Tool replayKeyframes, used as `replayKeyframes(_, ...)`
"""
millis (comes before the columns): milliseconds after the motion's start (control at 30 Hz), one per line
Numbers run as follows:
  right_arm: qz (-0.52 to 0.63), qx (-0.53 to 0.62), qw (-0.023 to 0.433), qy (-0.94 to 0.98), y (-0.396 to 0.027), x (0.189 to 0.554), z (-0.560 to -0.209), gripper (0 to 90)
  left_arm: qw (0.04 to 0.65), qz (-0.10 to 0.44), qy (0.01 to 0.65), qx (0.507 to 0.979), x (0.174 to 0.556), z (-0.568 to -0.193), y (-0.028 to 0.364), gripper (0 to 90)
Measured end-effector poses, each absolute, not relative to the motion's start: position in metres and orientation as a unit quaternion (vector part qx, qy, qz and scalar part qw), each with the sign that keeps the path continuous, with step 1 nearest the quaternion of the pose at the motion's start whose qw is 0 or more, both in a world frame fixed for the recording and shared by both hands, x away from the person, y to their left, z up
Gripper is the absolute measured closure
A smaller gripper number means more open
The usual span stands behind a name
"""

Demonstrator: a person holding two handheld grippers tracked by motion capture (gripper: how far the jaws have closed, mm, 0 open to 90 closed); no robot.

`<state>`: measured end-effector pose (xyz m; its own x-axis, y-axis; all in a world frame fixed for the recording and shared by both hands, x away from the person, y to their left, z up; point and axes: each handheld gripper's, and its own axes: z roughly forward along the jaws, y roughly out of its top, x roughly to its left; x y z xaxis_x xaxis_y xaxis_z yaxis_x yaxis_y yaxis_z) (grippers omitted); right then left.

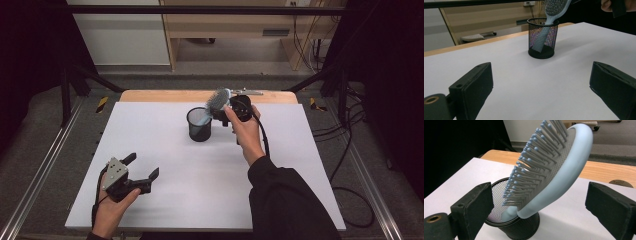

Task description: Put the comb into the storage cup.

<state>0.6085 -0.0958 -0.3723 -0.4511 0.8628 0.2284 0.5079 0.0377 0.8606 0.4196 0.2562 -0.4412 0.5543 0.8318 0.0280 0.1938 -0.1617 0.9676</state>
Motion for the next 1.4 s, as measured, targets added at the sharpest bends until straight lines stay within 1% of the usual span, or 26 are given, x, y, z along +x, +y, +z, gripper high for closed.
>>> replayKeyframes(1000, 0.483, 0.48, 0.195, 0.706, -0.111, 0.603, -0.361, 8.5, 0.533, 0.299, 0.364, 0.702, 0.42, -0.441, 0.256, 4.9)
replayKeyframes(1400, 0.486, 0.482, 0.192, 0.703, -0.113, 0.603, -0.358, 8.6, 0.533, 0.3, 0.365, 0.702, 0.42, -0.441, 0.256, 4.9)
